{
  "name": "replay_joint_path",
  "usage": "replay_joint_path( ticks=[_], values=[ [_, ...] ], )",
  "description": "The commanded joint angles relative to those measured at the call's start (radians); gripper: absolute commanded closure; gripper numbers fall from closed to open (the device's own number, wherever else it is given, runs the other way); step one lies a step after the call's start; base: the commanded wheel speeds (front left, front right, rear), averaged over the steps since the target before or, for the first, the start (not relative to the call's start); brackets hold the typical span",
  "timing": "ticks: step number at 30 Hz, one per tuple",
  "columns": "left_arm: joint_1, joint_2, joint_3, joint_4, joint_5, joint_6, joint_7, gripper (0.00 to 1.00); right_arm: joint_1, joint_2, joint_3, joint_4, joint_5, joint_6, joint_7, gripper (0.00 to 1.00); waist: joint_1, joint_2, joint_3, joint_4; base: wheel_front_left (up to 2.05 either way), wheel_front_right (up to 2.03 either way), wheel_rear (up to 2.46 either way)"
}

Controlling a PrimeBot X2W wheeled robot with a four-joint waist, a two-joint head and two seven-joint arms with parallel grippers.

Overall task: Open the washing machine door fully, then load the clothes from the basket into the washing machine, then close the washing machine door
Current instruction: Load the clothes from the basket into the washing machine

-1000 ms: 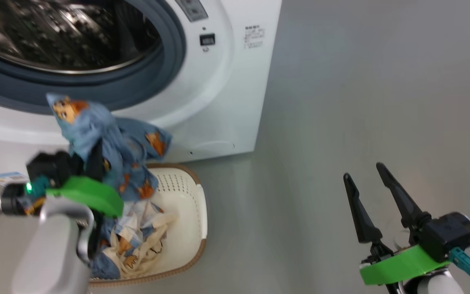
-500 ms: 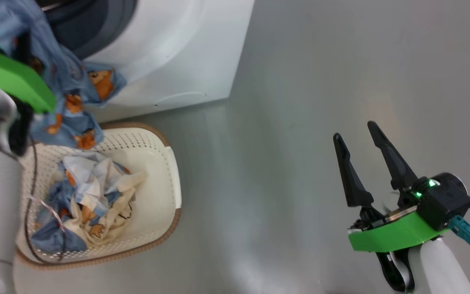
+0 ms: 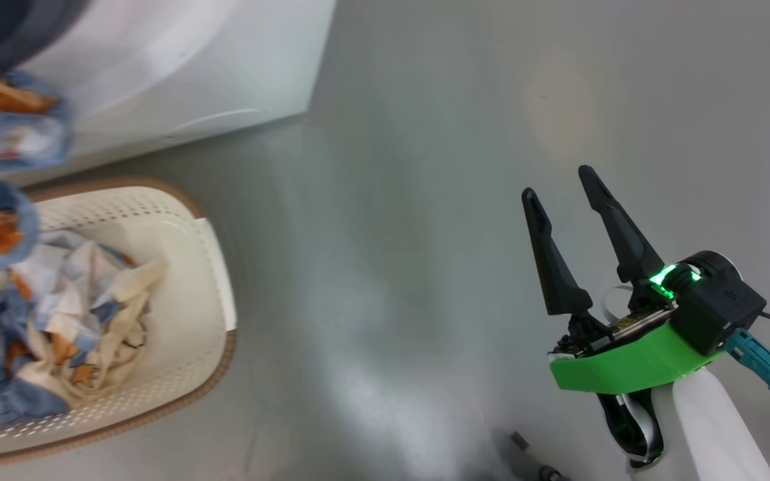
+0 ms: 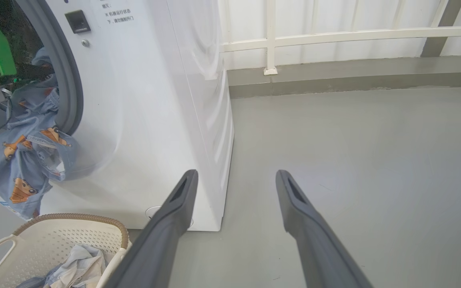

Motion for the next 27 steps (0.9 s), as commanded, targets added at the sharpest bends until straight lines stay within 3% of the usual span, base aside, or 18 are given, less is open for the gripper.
replay_joint_path(
  ticks=[1,5,21,24,27],
  values=[
    [-0.045,0.072,0.020,-0.038,0.006,0.005,-0.005,1.00,0.001,0.005,0.029,-0.026,0.007,0.002,-0.012,0.00,0.0000,-0.0001,0.042,-0.045,0.00,0.00,0.00],
    [-0.094,0.108,0.027,-0.071,0.028,0.031,-0.049,1.00,-0.012,0.006,0.041,-0.027,0.017,0.002,-0.012,0.00,0.0000,-0.0001,0.061,-0.066,0.00,0.00,0.00],
    [-0.274,0.182,-0.013,-0.106,0.185,0.121,-0.444,1.00,-0.028,0.007,0.066,-0.028,0.058,0.002,-0.012,0.00,0.0000,-0.0001,0.106,-0.098,0.00,0.00,0.00],
    [-0.279,0.178,-0.022,-0.083,0.190,0.123,-0.460,1.00,-0.032,0.007,0.064,-0.028,0.063,0.002,-0.012,0.00,0.0000,-0.0001,0.114,-0.094,0.00,0.00,0.00],
    [-0.261,0.164,-0.028,-0.034,0.169,0.106,-0.409,1.00,-0.036,0.007,0.063,-0.028,0.066,0.002,-0.012,0.00,0.0000,-0.0001,0.119,-0.086,0.00,0.00,0.00]
  ],
)
